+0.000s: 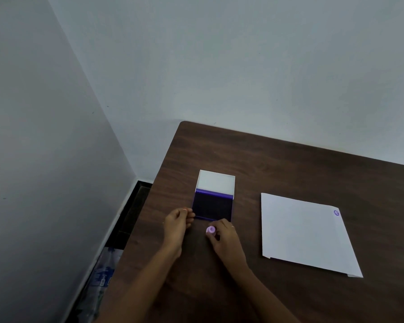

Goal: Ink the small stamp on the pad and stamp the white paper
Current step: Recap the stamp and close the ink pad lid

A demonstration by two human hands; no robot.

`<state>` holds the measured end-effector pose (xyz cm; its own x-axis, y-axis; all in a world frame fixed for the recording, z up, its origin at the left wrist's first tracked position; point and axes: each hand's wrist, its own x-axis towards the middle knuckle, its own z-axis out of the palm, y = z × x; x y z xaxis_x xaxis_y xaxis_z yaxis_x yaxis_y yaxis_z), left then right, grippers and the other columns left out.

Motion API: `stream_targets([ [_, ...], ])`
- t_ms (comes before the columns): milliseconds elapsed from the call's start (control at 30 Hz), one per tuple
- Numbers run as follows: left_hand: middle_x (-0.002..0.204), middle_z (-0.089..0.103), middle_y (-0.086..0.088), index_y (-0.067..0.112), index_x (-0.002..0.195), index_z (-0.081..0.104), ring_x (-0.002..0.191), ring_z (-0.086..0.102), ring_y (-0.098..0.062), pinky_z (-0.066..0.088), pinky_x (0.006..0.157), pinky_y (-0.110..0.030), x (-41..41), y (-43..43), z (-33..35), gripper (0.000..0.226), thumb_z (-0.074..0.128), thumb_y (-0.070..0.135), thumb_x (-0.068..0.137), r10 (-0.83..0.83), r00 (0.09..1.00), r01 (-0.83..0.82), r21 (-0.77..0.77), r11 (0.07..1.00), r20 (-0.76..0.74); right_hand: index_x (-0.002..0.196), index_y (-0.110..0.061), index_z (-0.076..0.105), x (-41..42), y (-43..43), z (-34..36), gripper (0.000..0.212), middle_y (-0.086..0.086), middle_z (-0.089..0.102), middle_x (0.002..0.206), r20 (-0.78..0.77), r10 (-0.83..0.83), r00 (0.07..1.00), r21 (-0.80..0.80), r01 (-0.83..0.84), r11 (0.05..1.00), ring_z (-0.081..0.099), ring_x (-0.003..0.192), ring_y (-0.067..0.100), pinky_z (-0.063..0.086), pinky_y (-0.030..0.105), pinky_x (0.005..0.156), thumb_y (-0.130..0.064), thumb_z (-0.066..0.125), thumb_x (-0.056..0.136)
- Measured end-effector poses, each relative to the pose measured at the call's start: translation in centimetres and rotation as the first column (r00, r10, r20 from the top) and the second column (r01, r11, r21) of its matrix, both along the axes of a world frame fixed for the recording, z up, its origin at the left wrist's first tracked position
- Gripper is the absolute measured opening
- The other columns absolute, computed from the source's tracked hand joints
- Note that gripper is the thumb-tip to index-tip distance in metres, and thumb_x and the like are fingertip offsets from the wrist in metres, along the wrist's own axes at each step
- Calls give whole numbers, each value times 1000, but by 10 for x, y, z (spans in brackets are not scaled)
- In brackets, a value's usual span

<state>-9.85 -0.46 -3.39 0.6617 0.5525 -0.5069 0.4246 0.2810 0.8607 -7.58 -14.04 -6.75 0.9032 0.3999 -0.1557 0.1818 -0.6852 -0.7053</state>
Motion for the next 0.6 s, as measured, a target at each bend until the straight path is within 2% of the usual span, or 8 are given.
stream_targets([
  [100,84,64,-4,12,90,61,80,60,-14,47,67,-22,1,-1,-3,17,44,10,93,-23,1000,23,25,999,7,108,-11,55,-2,-1,-3,26,9,59,115,-9,4,1000,11,-4,1000,52,104,15,37,19,90,-19,60,84],
  [200,85,63,-3,13,91,61,81,60,-14,47,68,-22,3,-2,-5,16,45,11,93,-50,999,49,75,996,13,112,-15,53,-4,-3,-1,33,1,58,115,-25,-3,1000,67,5,998,49,103,9,34,13,86,-24,63,82],
  [300,91,63,-4,21,89,58,86,60,-16,48,71,-25,11,2,-6,15,47,12,92,-64,998,60,166,984,16,112,-23,53,2,-8,10,35,-12,51,106,-3,-168,986,207,165,964,50,100,4,38,17,84,-31,64,80],
  [367,102,62,-7,20,97,57,92,58,-17,47,76,-28,21,6,-5,13,48,13,92,-63,998,59,229,972,8,105,-27,54,16,-9,21,20,-9,55,101,-15,-303,953,315,292,903,55,98,8,42,16,78,-29,58,85],
  [433,115,58,-7,18,111,53,99,54,-15,45,79,-28,36,12,-4,20,49,14,91,-92,996,89,281,955,-4,102,-25,54,37,-8,31,14,-2,59,101,-91,-385,918,342,392,854,58,98,14,45,18,76,-29,51,89],
  [500,125,54,-7,16,122,46,107,50,-15,43,83,-27,53,17,-2,32,51,13,91,-165,986,160,320,934,-10,111,-14,54,61,-5,37,27,6,61,111,-180,-436,882,304,472,828,57,102,19,47,26,82,-30,48,91],
  [600,134,49,-11,15,130,39,119,47,-22,42,93,-34,76,20,0,42,52,12,90,-276,960,274,340,900,-44,120,-10,49,88,0,40,34,12,57,123,-222,-461,859,267,508,819,53,110,22,42,29,88,-29,46,93],
])
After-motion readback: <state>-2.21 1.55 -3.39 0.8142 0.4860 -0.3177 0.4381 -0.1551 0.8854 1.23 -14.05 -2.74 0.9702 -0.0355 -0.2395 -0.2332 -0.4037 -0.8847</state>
